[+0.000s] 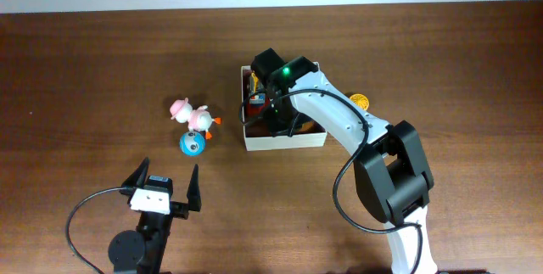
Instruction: Pack container
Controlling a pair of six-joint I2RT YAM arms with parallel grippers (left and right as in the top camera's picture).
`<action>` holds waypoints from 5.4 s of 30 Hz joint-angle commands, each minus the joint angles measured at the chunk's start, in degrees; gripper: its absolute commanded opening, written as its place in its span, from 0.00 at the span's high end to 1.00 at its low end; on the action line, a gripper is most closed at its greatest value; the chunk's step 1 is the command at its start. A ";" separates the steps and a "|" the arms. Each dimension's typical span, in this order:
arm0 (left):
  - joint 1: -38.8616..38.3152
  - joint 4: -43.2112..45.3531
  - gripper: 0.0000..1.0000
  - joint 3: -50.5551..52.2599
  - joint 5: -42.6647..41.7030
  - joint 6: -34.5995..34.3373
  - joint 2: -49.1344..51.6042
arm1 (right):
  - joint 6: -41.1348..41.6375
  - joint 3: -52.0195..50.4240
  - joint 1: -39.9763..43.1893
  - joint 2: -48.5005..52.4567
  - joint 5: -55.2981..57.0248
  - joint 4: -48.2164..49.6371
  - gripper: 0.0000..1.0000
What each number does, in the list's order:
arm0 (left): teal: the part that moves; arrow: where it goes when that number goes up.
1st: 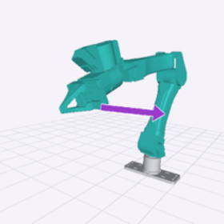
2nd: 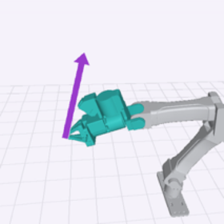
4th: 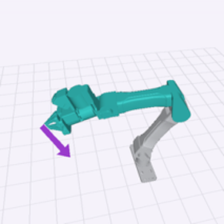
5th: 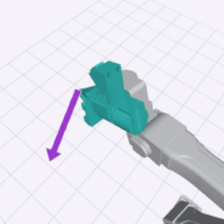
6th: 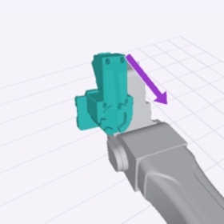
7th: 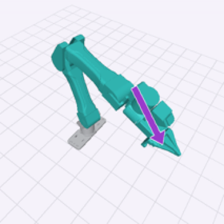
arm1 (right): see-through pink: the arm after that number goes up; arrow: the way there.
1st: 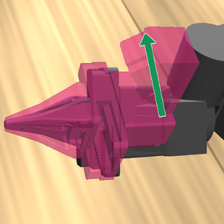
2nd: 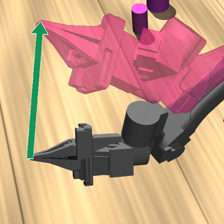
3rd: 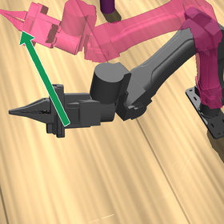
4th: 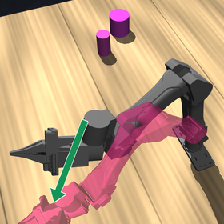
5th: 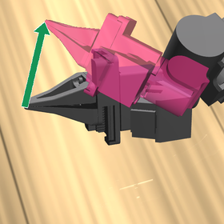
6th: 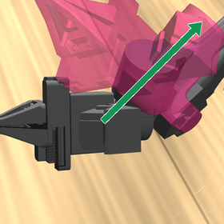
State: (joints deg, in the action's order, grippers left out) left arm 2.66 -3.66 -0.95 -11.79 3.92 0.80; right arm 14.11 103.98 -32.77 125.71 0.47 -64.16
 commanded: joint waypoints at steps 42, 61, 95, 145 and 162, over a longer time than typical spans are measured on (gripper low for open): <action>0.13 0.09 0.00 0.44 0.02 0.90 -0.46 | -0.24 4.52 1.66 1.09 8.68 7.26 0.96; 0.13 0.09 0.00 0.44 0.02 0.90 -0.46 | 2.67 20.09 3.21 0.98 5.07 -8.44 0.85; 0.13 0.11 0.00 0.44 0.00 0.90 -0.46 | 1.29 7.65 18.49 1.01 1.84 -15.54 0.84; 0.13 0.09 0.00 0.44 0.02 0.90 -0.46 | -4.92 6.78 26.53 3.48 -3.17 -4.04 0.27; 0.13 0.11 0.00 0.44 0.00 0.90 -0.44 | -4.22 6.43 27.17 9.29 -0.44 -3.52 0.32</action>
State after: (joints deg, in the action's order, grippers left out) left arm 2.66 -3.66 -0.95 -11.79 3.92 0.80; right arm 9.89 110.54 -6.09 133.38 -1.30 -67.68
